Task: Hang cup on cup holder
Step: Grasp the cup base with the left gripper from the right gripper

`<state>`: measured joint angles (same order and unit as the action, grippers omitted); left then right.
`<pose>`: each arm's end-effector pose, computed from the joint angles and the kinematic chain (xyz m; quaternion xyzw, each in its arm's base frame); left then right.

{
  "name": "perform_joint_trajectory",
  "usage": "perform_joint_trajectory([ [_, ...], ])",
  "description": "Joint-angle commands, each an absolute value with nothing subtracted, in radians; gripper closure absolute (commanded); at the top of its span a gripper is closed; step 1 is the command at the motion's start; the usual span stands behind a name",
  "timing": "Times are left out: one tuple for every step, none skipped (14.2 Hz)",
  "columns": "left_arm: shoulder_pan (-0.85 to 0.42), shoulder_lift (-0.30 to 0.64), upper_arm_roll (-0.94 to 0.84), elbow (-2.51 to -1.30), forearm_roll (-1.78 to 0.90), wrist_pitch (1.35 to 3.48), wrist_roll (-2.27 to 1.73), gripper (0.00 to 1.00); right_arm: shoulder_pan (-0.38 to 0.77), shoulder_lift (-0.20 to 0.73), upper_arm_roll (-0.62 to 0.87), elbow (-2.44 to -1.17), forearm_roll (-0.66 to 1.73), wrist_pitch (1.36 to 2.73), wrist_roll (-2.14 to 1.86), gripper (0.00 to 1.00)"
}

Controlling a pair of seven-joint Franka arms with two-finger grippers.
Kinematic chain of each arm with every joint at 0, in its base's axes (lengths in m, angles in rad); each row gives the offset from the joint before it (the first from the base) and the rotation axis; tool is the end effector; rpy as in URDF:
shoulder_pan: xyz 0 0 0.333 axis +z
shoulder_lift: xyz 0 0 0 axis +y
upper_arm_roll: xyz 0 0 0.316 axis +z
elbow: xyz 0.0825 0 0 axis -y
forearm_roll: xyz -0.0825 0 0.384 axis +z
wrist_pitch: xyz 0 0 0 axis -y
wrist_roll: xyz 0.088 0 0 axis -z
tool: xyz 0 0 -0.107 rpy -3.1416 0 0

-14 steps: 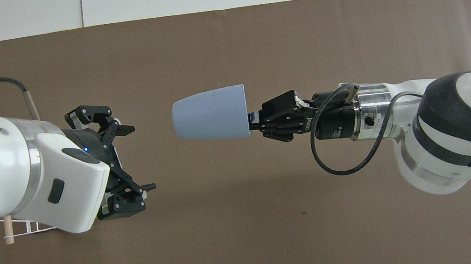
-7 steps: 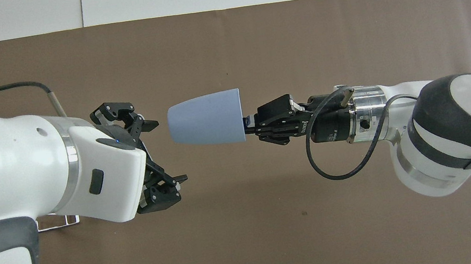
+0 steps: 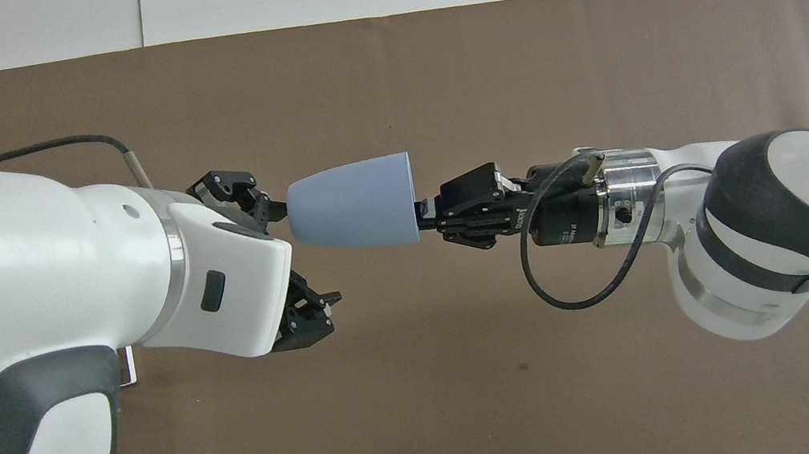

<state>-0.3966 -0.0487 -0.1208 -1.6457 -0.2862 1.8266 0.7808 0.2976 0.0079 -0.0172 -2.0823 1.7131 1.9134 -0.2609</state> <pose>0.4774 -0.3001 0.6439 0.7956 -0.5788 0.1304 0.1222 0.5258 0.2248 0.4791 -0.7132 0.1297 0.0645 0.6858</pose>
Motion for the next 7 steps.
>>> perform_joint_trajectory([
  [-0.388,-0.006,-0.123,-1.583,-0.253,1.830,0.775,0.00,0.301,-0.021,-0.014,-2.112,1.733,1.933,-0.357,1.00],
  [-0.390,-0.006,-0.123,-1.580,-0.253,1.830,0.775,0.00,0.304,-0.021,-0.014,-2.112,1.732,1.930,-0.362,1.00],
  [-0.394,-0.006,-0.123,-1.580,-0.261,1.832,0.772,0.00,0.308,-0.020,-0.014,-2.112,1.732,1.930,-0.362,1.00],
  [-0.400,-0.006,-0.124,-1.580,-0.262,1.832,0.767,0.00,0.310,-0.020,-0.014,-2.111,1.730,1.931,-0.362,1.00],
  [-0.402,-0.008,-0.130,-1.580,-0.262,1.835,0.767,0.00,0.317,-0.018,-0.014,-2.108,1.715,1.928,-0.370,1.00],
  [-0.402,-0.008,-0.143,-1.580,-0.262,1.833,0.769,0.00,0.327,-0.018,-0.014,-2.108,1.697,1.927,-0.377,1.00],
  [-0.403,-0.011,-0.146,-1.583,-0.261,1.829,0.769,0.00,0.330,-0.018,-0.014,-2.108,1.694,1.925,-0.377,1.00],
])
